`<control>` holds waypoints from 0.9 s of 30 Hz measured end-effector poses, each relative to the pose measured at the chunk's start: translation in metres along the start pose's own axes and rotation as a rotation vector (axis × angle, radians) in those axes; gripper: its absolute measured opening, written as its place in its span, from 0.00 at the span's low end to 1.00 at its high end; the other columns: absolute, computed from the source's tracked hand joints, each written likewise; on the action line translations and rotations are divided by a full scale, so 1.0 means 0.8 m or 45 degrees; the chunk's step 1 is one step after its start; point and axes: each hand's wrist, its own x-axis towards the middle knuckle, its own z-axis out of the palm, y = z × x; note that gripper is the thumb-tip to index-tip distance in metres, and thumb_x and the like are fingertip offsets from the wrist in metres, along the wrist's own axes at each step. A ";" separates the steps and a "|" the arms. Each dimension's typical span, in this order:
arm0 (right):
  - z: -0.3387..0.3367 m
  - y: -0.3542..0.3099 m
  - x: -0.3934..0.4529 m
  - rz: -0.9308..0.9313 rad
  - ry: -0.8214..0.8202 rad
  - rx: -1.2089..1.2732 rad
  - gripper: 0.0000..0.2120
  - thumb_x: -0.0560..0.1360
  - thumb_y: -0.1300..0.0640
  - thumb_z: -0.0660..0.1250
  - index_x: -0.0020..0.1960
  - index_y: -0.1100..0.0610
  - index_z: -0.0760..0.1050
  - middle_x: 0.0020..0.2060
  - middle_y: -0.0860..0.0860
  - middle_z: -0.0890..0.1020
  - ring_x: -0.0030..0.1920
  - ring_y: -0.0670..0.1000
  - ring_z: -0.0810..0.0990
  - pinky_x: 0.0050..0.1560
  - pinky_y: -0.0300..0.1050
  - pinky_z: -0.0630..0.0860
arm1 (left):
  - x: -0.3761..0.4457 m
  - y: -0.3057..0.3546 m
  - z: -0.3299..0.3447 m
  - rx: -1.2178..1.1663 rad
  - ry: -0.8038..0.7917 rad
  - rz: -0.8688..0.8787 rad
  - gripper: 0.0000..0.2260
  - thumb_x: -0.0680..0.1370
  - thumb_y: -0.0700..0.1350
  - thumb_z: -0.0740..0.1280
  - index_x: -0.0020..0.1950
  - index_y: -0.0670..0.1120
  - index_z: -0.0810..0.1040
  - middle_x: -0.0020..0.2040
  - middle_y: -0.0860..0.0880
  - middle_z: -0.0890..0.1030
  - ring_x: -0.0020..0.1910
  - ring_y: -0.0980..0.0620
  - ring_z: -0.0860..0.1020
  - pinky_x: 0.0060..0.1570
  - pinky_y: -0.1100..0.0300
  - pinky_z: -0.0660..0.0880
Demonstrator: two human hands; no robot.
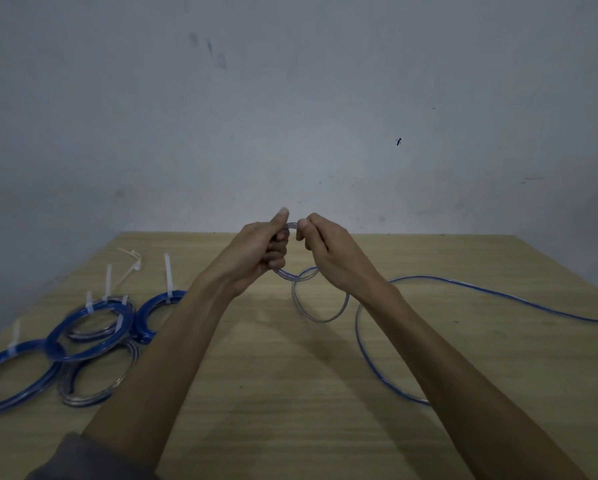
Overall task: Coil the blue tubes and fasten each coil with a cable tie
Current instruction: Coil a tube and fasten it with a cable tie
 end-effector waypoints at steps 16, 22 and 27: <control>-0.001 -0.009 0.004 0.007 0.083 0.215 0.13 0.85 0.55 0.58 0.47 0.56 0.77 0.27 0.38 0.74 0.29 0.41 0.69 0.36 0.38 0.65 | 0.004 -0.006 0.018 -0.118 0.190 0.093 0.22 0.84 0.54 0.61 0.31 0.48 0.66 0.28 0.53 0.57 0.26 0.53 0.56 0.30 0.59 0.58; 0.017 -0.012 -0.002 0.162 0.397 0.663 0.14 0.86 0.52 0.58 0.49 0.56 0.80 0.33 0.51 0.73 0.37 0.49 0.73 0.42 0.48 0.72 | 0.010 -0.010 0.034 -0.839 0.343 0.176 0.19 0.86 0.50 0.58 0.35 0.48 0.63 0.27 0.53 0.57 0.24 0.55 0.55 0.28 0.62 0.60; 0.023 -0.022 0.000 0.175 0.444 0.659 0.15 0.86 0.54 0.54 0.47 0.56 0.76 0.30 0.48 0.67 0.32 0.48 0.66 0.37 0.44 0.69 | 0.008 -0.028 0.049 -1.124 0.333 0.085 0.18 0.85 0.47 0.55 0.34 0.48 0.62 0.28 0.52 0.59 0.26 0.54 0.58 0.33 0.60 0.60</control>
